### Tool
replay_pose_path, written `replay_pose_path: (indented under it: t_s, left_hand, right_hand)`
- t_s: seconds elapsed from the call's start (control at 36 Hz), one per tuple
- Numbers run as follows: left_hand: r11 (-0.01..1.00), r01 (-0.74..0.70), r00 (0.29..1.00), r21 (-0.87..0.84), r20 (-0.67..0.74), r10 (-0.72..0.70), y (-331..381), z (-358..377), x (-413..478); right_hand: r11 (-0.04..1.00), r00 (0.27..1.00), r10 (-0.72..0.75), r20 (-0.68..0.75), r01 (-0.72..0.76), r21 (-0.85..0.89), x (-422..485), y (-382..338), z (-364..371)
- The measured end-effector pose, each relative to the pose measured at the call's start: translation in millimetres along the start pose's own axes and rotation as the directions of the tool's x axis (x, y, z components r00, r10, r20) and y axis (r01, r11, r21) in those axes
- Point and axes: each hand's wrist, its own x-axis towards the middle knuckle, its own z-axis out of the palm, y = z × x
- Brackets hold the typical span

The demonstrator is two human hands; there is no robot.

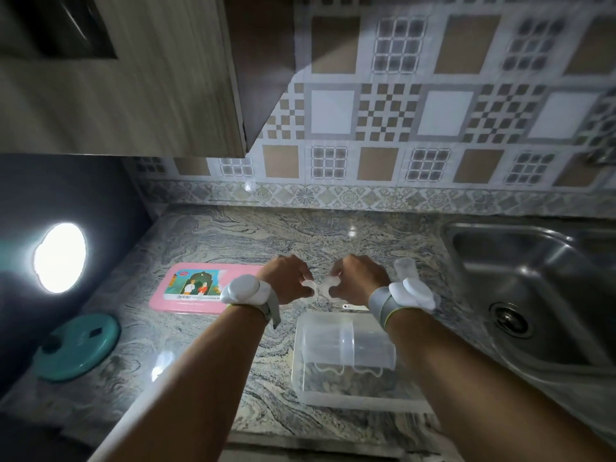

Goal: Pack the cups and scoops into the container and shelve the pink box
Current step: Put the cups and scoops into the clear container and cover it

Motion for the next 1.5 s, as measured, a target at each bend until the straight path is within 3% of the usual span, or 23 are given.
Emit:
replay_pose_path:
  t_s: [0.22,0.53,0.86,1.17,1.5]
  left_hand:
    - [1.000,0.005,0.999,0.004,-0.049,-0.005,30,-1,-44]
    - [0.999,0.010,1.000,0.045,0.005,-0.010,43,25,-91]
    - [0.999,0.039,0.996,0.038,0.082,-0.042,38,53,-107]
    - [0.983,0.000,0.990,0.186,0.138,-0.026,30,72,-102]
    - [0.969,-0.016,0.988,0.245,0.153,-0.023,30,75,-92]
  right_hand:
    - [0.999,1.000,-0.028,0.002,0.028,0.045,-46,11,-10]
    - [0.995,0.996,-0.065,0.060,0.060,0.079,-92,22,10]
    - [0.998,0.988,-0.057,0.143,0.052,0.033,-110,27,45]
    - [0.998,0.980,-0.049,0.193,0.054,-0.018,-106,33,64]
    - [0.974,0.974,-0.131,0.186,0.161,-0.159,-102,27,67]
